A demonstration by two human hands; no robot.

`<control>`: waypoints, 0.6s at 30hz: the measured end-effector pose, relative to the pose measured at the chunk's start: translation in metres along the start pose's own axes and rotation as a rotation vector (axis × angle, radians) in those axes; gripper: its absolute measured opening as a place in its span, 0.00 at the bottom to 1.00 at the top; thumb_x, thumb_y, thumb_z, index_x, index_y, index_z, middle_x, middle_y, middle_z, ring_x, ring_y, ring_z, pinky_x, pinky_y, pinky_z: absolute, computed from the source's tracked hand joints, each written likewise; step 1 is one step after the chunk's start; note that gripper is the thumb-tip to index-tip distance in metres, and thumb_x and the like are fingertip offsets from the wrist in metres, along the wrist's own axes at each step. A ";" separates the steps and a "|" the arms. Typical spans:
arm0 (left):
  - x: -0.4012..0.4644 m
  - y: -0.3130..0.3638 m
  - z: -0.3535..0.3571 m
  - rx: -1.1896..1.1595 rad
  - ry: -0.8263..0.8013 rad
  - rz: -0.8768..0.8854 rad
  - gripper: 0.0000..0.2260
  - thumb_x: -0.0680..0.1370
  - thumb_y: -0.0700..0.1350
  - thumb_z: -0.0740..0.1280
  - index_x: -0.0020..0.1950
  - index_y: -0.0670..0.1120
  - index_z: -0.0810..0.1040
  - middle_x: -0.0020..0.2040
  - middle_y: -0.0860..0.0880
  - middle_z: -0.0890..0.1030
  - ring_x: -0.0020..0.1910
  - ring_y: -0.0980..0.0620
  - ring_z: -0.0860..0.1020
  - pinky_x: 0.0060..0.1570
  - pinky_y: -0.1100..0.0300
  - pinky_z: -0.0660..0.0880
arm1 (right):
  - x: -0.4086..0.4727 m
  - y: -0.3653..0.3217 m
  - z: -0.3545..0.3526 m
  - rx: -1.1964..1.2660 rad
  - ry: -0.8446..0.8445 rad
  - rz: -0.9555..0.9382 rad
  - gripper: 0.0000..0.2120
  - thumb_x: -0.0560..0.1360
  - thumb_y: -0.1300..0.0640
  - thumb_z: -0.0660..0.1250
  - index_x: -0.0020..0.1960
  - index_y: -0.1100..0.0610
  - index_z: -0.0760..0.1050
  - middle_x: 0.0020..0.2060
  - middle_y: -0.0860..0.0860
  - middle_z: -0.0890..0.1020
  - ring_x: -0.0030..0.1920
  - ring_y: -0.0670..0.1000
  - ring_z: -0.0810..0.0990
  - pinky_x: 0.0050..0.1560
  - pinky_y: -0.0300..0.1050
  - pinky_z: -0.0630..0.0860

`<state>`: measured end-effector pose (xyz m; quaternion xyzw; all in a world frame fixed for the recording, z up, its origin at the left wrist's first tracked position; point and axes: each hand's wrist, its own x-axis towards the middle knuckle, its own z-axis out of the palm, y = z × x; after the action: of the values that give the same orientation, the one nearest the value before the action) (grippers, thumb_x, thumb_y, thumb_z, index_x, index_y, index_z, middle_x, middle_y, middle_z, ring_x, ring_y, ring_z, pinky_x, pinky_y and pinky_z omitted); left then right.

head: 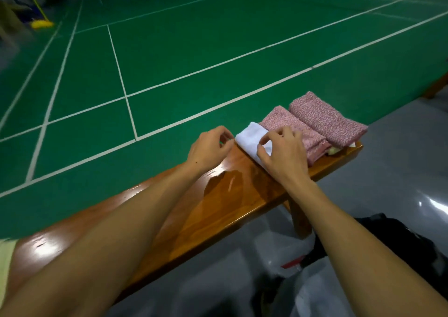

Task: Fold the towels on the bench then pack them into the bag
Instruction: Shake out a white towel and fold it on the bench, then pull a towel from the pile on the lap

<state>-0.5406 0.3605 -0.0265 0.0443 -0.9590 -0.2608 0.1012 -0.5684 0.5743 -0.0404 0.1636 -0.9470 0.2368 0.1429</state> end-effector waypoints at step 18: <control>-0.350 -0.179 -0.230 0.267 0.018 -0.371 0.04 0.79 0.53 0.69 0.44 0.56 0.81 0.38 0.63 0.81 0.39 0.64 0.79 0.41 0.57 0.79 | -0.144 -0.233 0.060 0.247 -0.360 -0.713 0.06 0.80 0.46 0.65 0.48 0.47 0.77 0.45 0.40 0.79 0.49 0.44 0.74 0.47 0.44 0.78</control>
<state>-0.1435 0.1415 0.0167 0.2352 -0.9596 -0.1451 0.0534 -0.3614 0.3850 -0.0480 0.5360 -0.8054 0.2518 0.0276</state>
